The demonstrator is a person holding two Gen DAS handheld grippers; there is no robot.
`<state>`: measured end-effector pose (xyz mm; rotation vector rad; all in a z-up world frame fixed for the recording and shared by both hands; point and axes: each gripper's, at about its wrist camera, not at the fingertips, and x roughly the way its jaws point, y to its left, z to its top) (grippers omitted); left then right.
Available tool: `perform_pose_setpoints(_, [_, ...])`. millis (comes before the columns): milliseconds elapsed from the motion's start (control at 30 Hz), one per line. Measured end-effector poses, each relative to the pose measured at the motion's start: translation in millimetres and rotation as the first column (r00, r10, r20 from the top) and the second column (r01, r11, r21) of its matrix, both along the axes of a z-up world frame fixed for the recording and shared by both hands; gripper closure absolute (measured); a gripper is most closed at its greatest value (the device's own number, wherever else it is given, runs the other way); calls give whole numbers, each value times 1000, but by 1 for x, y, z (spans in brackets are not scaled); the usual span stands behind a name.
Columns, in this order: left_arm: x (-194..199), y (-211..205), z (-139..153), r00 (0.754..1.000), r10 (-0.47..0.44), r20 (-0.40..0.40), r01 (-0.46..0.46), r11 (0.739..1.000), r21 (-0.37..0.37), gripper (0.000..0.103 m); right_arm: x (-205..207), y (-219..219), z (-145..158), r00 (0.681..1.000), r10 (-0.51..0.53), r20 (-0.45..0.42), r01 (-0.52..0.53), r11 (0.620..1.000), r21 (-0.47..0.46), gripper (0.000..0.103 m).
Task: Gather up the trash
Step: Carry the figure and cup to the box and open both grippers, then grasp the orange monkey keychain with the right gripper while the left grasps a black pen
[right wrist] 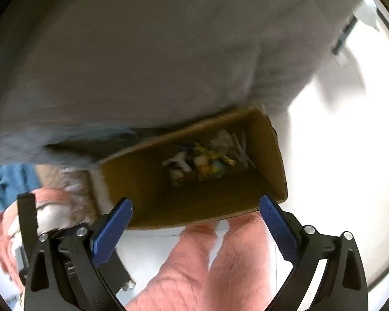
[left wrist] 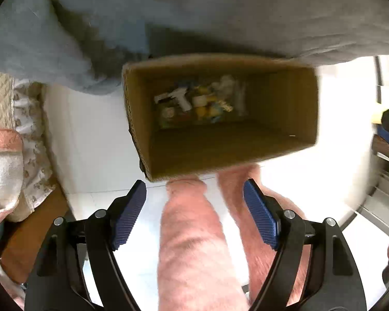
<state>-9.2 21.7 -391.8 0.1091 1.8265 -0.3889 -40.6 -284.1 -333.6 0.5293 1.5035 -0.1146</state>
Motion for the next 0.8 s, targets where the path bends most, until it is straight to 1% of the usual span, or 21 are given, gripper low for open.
perform_pose_setpoints(33, [-1, -3, 20, 1000, -7, 20, 7, 1000, -28, 24, 2, 4, 19, 999, 8, 35, -9, 999, 47, 6])
perform_pose_setpoints(67, [-2, -4, 36, 999, -11, 43, 13, 999, -49, 23, 5, 8, 49, 995, 9, 103, -21, 993, 117, 6])
perform_pose_setpoints(100, [-2, -3, 55, 997, -10, 71, 15, 997, -70, 22, 9, 12, 68, 989, 8, 150, -31, 988, 149, 6])
perform_pose_setpoints(133, [-4, -1, 73, 996, -1, 94, 10, 996, -93, 21, 15, 17, 97, 974, 17, 228, -58, 983, 174, 6])
perform_pose_setpoints(167, [-4, 2, 84, 994, 12, 106, 0, 994, -109, 21, 22, 21, 116, 958, 30, 284, -82, 982, 172, 6])
perform_pose_setpoints(200, [-4, 5, 97, 992, 33, 123, -18, 992, -127, 21, 33, 29, 144, 927, 62, 371, -123, 982, 142, 6])
perform_pose_setpoints(267, [-3, 15, 120, 984, 88, 157, -64, 986, -155, 20, 55, 44, 176, 869, 127, 479, -191, 978, 88, 5])
perform_pose_setpoints(300, [-2, 21, 127, 979, 120, 167, -92, 982, -163, 20, 72, 55, 188, 837, 178, 518, -234, 971, 43, 5])
perform_pose_setpoints(333, [0, 30, 136, 970, 167, 179, -136, 975, -173, 20, 88, 66, 193, 818, 219, 532, -268, 963, 15, 5])
perform_pose_setpoints(367, [2, 35, 140, 963, 198, 184, -165, 970, -181, 20, 110, 80, 197, 795, 267, 545, -321, 947, 5, 5])
perform_pose_setpoints(400, [4, 43, 145, 953, 238, 189, -202, 960, -193, 20, 124, 91, 198, 780, 305, 547, -352, 936, -20, 6])
perform_pose_setpoints(467, [7, 60, 153, 928, 315, 199, -273, 938, -214, 20, 152, 115, 198, 740, 408, 535, -420, 901, -106, 6])
perform_pose_setpoints(500, [7, 67, 156, 915, 347, 208, -303, 928, -215, 20, 174, 128, 196, 727, 460, 510, -444, 881, -161, 8])
perform_pose_setpoints(533, [7, 76, 159, 899, 380, 219, -336, 917, -215, 20, 185, 130, 194, 730, 472, 494, -442, 878, -186, 10])
perform_pose_setpoints(567, [8, 83, 161, 888, 402, 224, -358, 909, -213, 20, 204, 134, 192, 737, 481, 474, -439, 875, -204, 11])
perform_pose_setpoints(600, [8, 89, 164, 877, 423, 229, -379, 901, -213, 20, 212, 134, 187, 741, 482, 467, -433, 875, -216, 15])
perform_pose_setpoints(633, [6, 97, 166, 860, 453, 236, -407, 887, -218, 20, 221, 133, 185, 743, 488, 458, -431, 873, -230, 18])
perform_pose_setpoints(733, [3, 118, 172, 821, 517, 242, -467, 852, -235, 20, 247, 136, 179, 741, 547, 388, -457, 836, -304, 26])
perform_pose_setpoints(767, [0, 123, 174, 807, 539, 241, -488, 839, -239, 20, 252, 137, 176, 739, 563, 370, -469, 824, -317, 35])
perform_pose_setpoints(800, [-1, 129, 174, 796, 556, 239, -505, 828, -243, 20, 256, 136, 175, 732, 583, 352, -486, 810, -329, 42])
